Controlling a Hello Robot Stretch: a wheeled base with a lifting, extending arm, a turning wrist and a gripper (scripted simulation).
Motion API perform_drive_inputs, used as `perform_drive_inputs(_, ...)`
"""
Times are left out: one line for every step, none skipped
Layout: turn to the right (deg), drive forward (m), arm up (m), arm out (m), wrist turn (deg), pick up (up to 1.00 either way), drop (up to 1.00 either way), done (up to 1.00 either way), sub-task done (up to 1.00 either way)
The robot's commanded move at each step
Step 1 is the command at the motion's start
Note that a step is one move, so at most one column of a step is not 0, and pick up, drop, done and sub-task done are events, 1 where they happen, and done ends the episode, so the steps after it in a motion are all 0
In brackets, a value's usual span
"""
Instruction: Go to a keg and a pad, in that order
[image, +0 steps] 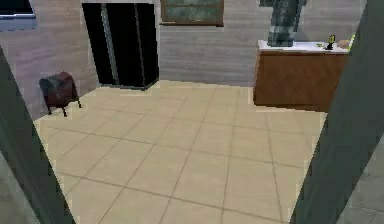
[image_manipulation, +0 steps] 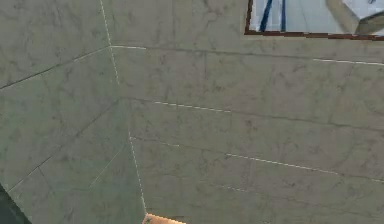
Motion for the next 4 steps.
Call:
perform_drive_inputs(0.0,0.2,0.0,0.0,0.0,0.0,0.0,0.0,0.0)
perform_drive_inputs(9.0,0.0,0.0,0.0,0.0,0.0,0.0,0.0,0.0)
perform_drive_inputs(0.0,1.0,0.0,0.0,0.0,0.0,0.0,0.0,0.0)
perform_drive_inputs(0.0,1.0,0.0,0.0,0.0,0.0,0.0,0.0,0.0)
